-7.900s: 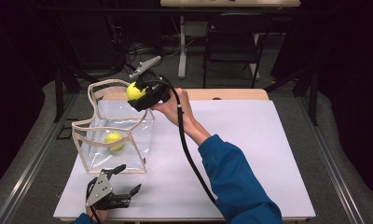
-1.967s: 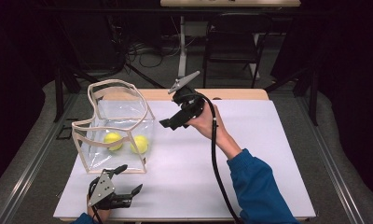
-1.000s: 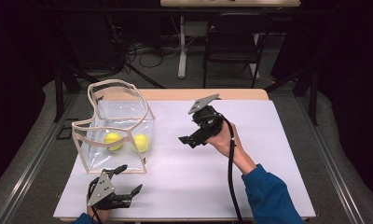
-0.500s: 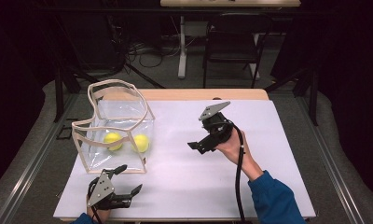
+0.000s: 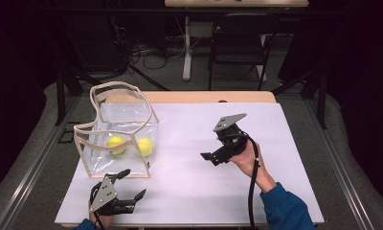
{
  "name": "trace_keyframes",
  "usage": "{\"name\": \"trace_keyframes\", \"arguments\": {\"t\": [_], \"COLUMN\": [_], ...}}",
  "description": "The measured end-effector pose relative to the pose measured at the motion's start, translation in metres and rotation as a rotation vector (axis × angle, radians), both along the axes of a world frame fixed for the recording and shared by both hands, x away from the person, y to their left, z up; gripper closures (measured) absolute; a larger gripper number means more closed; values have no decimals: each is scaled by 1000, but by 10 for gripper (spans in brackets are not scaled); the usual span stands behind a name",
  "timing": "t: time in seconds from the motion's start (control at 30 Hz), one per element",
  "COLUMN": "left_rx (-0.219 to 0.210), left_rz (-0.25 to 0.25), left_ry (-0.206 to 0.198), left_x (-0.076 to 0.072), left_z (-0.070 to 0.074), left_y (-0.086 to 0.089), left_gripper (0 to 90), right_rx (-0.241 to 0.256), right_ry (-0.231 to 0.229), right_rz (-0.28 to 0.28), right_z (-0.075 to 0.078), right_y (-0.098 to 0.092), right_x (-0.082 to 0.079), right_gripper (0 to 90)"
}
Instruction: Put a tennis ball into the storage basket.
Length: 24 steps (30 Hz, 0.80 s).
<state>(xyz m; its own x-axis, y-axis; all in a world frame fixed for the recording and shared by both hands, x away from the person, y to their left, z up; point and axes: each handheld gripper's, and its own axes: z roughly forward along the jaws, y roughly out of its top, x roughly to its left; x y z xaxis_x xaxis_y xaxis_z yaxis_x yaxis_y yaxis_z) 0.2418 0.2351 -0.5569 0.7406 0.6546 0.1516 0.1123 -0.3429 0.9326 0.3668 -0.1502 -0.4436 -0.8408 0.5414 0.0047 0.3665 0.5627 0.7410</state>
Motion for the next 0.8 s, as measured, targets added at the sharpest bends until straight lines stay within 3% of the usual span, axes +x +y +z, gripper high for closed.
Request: {"name": "trace_keyframes", "arguments": {"t": [0.8], "left_rx": [1], "left_rz": [3], "left_ry": [0], "left_x": [0], "left_z": [0], "left_y": [0], "left_gripper": [160], "right_rx": [15], "right_ry": [-2], "right_rz": [-30], "right_z": [-33], "right_y": [-36], "right_x": [-32], "right_gripper": [0]}}
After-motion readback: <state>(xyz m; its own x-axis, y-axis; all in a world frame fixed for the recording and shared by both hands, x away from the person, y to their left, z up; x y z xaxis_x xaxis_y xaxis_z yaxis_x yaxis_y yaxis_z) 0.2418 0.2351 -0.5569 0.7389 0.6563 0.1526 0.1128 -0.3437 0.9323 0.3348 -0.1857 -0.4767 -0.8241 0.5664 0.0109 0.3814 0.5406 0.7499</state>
